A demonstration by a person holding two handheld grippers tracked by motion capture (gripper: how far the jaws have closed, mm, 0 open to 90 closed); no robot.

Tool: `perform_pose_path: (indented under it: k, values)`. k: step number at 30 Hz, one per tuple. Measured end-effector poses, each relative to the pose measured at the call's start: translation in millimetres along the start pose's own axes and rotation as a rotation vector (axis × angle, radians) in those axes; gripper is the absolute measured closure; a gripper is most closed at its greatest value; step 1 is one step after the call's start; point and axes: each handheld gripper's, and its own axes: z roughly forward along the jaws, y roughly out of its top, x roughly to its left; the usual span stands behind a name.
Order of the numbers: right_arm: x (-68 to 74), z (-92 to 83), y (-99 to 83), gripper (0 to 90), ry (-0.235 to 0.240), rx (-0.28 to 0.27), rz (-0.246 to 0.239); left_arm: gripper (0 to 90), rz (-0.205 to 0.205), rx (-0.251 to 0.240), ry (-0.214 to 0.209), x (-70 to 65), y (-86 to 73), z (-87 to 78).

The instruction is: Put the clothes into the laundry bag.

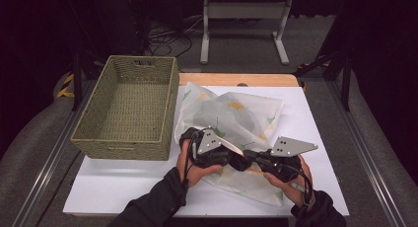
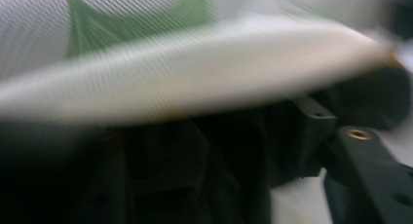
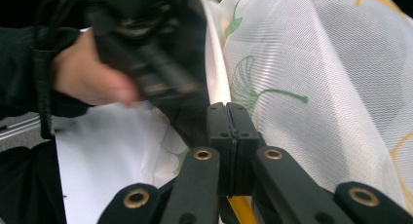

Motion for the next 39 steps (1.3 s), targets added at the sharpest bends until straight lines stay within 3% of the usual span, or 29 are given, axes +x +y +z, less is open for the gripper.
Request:
perform_pose_path:
  k: [2,5,12,14,16,20,22,23,27,30,33,35,37,38,39]
  values:
    - [-1.0,-4.0,1.5,90.0,-0.008,-0.016,0.002,35.2,0.008,0.02,-0.025,-3.9,-6.9,-15.7]
    - [-1.7,-6.4,2.1,90.0,-0.007,-0.023,0.007,30.5,0.002,0.031,-0.031,-8.0,-17.7,-36.4]
    - [1.5,-6.1,-1.7,90.0,-0.001,-0.004,0.0,24.8,-0.028,0.1,0.053,-7.8,-45.7,-62.0]
    - [1.0,-6.8,-3.6,90.0,-0.004,0.002,0.002,24.5,-0.048,0.102,0.048,-4.8,-50.7,-66.9]
    - [0.5,-6.5,-6.0,90.0,0.0,0.009,0.008,24.3,-0.081,0.093,0.08,-2.4,-56.7,-73.7]
    - [0.7,-5.3,-9.4,90.0,0.002,0.022,0.008,21.5,-0.103,0.103,0.046,-1.9,-62.3,-83.1]
    - [-0.2,-5.1,-10.3,90.0,0.001,0.024,0.012,21.7,-0.106,0.118,0.0,-2.1,-65.8,-89.3]
    - [-0.8,-5.2,-10.4,90.0,0.002,0.021,0.012,21.8,-0.097,0.125,0.029,-2.5,-68.0,-93.1]
    - [0.6,-2.9,-10.0,90.0,0.008,0.028,0.011,19.4,-0.171,0.094,0.089,9.4,-70.1,-102.1]
    - [2.4,-0.4,-9.8,90.0,0.01,0.036,0.003,17.2,-0.171,0.062,0.107,12.6,-64.6,-102.7]
    - [3.2,3.4,-10.9,90.0,0.016,0.047,-0.001,18.6,-0.116,0.034,0.124,13.8,-51.4,-96.1]
    - [3.2,4.4,-11.5,90.0,0.018,0.05,0.0,19.5,-0.116,0.023,0.105,14.7,-47.2,-92.3]
    - [2.9,6.7,-12.8,90.0,0.021,0.056,0.001,29.7,-0.084,0.028,0.106,14.9,-40.4,-83.4]
    - [3.0,7.2,-13.2,90.0,0.021,0.058,0.001,39.0,-0.084,0.025,0.082,15.6,-38.3,-78.1]
    - [3.0,7.2,-13.2,90.0,0.021,0.058,0.001,39.0,-0.087,0.029,0.063,16.6,-37.0,-72.3]
